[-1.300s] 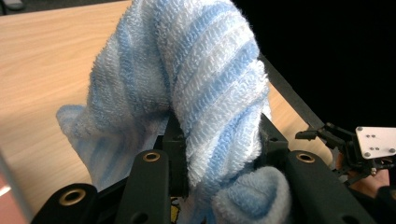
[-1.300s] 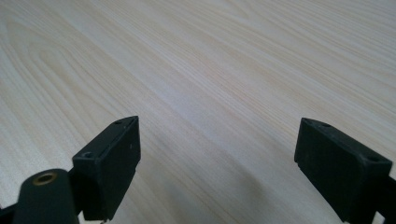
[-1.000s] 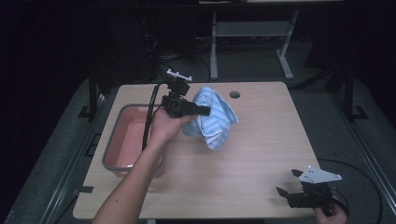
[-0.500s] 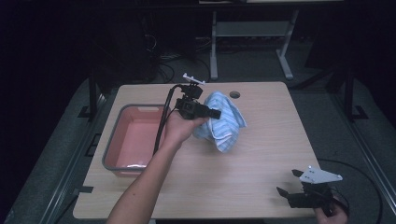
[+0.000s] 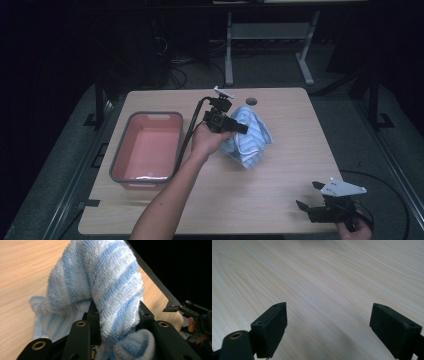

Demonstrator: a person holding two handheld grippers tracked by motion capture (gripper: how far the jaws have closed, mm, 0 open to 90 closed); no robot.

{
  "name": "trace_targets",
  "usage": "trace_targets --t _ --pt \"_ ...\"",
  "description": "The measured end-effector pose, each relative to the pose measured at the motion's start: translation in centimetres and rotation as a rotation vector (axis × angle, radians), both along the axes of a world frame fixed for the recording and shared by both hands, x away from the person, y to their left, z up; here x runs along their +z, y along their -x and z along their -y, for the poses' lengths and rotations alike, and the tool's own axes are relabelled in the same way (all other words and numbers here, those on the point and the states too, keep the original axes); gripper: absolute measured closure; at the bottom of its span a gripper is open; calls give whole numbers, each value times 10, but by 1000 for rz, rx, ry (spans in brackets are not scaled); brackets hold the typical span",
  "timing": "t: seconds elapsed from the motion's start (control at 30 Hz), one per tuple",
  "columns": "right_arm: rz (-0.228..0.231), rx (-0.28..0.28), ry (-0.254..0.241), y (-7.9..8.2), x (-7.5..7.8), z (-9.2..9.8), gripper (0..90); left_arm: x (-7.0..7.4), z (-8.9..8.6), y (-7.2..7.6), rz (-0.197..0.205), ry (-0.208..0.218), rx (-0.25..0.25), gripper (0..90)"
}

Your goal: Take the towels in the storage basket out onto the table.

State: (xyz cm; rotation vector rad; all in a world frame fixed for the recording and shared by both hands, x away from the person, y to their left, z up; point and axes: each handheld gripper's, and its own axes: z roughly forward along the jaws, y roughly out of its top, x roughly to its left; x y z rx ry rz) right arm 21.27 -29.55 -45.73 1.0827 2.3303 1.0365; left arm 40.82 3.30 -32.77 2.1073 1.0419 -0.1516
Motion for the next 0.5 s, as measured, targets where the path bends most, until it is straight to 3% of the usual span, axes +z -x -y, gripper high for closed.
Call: trace_targets --t 0.17,0.33,0.5 --pt "7 -4 -6 2 0 4 138 -9 11 -2 1 -17 -9 642" --pt "6 -16 -20 1 -1 8 138 -22 19 -5 -16 -23 -16 642" --pt "7 -19 -5 1 -1 5 138 -36 27 -9 -39 -26 -25 639"
